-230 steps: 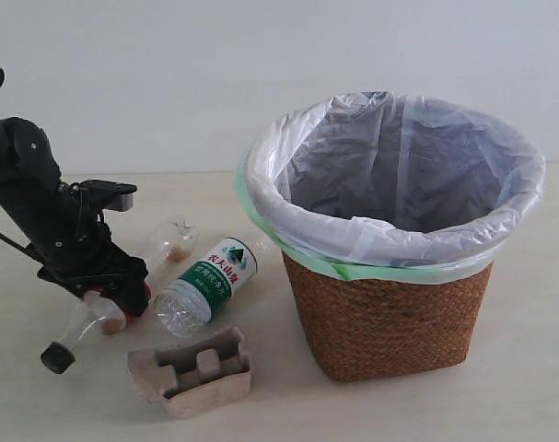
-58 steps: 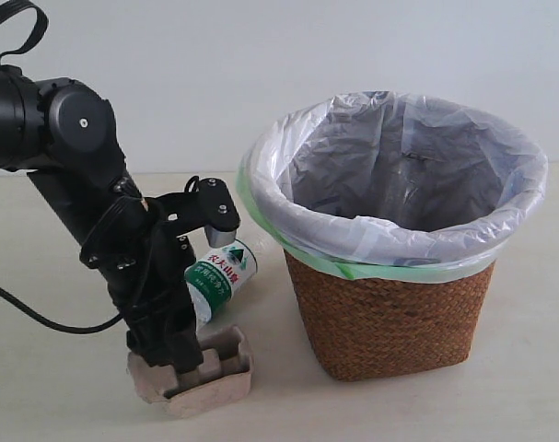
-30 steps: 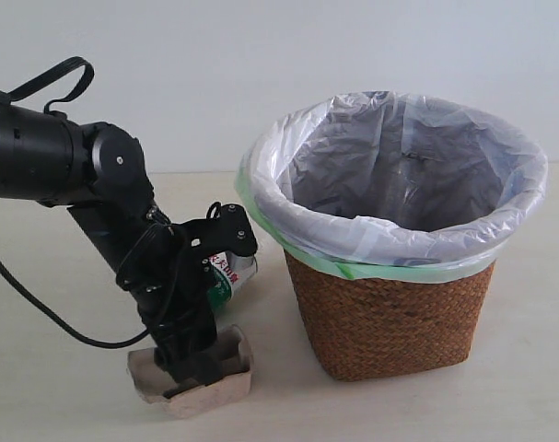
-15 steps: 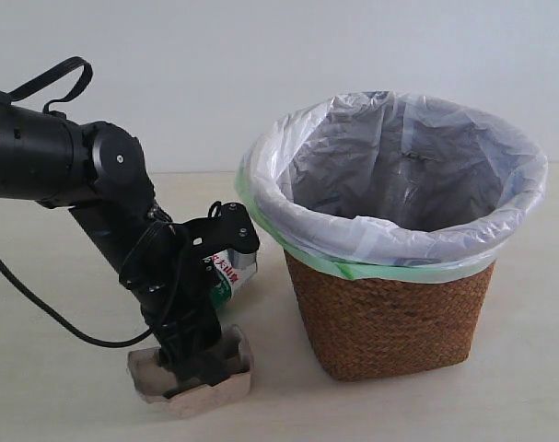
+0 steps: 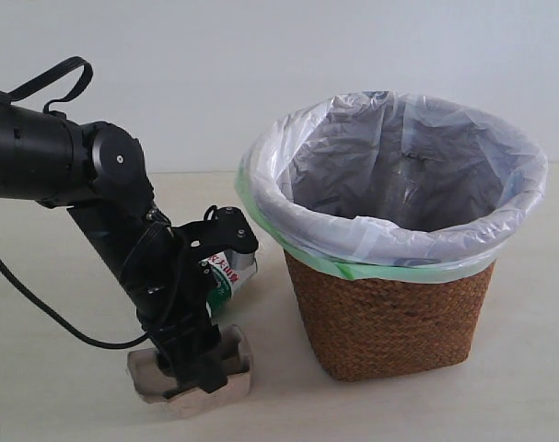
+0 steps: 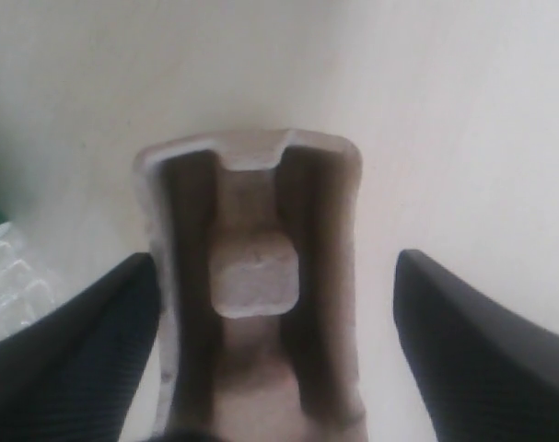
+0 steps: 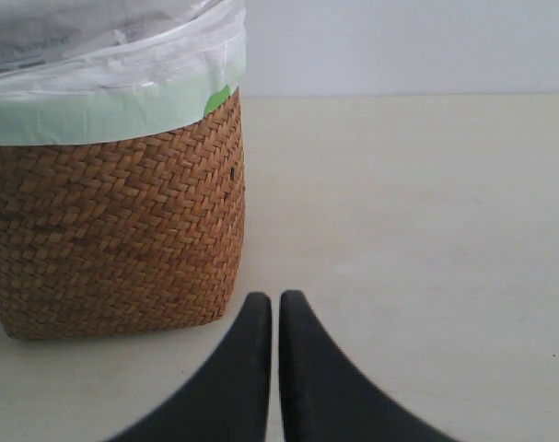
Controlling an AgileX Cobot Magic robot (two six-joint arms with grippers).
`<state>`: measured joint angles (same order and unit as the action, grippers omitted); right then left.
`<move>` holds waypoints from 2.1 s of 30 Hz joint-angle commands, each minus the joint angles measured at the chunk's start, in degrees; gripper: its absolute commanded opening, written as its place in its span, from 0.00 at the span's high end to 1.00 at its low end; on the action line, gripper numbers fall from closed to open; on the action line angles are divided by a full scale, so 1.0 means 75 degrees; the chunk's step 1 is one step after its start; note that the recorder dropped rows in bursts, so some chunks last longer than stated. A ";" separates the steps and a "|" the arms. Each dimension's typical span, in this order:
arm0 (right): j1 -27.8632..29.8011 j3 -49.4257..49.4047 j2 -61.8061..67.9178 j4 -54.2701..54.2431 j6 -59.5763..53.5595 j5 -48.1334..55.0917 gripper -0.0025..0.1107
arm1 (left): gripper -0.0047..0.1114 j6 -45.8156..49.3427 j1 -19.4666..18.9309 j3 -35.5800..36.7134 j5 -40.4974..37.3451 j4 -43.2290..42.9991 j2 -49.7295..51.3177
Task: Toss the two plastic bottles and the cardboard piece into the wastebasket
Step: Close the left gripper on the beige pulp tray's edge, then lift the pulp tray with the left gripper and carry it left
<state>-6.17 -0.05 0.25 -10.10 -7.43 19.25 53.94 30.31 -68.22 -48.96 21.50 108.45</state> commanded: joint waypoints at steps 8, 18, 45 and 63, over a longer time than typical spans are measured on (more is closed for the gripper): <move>0.0040 0.0007 -0.0034 0.0038 -0.0031 -0.0047 0.98 | 0.39 -0.0202 0.0043 0.0032 -0.0072 0.0005 -0.0014; 0.0040 0.0007 -0.0034 0.0038 -0.0031 -0.0047 0.98 | 0.27 -0.0239 0.0043 0.0032 -0.0016 -0.0095 -0.0014; 0.0040 0.0007 -0.0034 0.0038 -0.0031 -0.0047 0.98 | 0.26 -0.0370 0.0043 0.0384 0.0423 0.0026 -0.0014; 0.0040 0.0007 -0.0034 0.0038 -0.0031 -0.0047 0.98 | 0.26 -0.0370 0.0043 0.0611 0.0823 0.0079 0.0001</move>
<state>-6.17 -0.05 0.25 -10.10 -7.43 19.25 51.54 30.31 -64.00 -43.60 21.44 108.45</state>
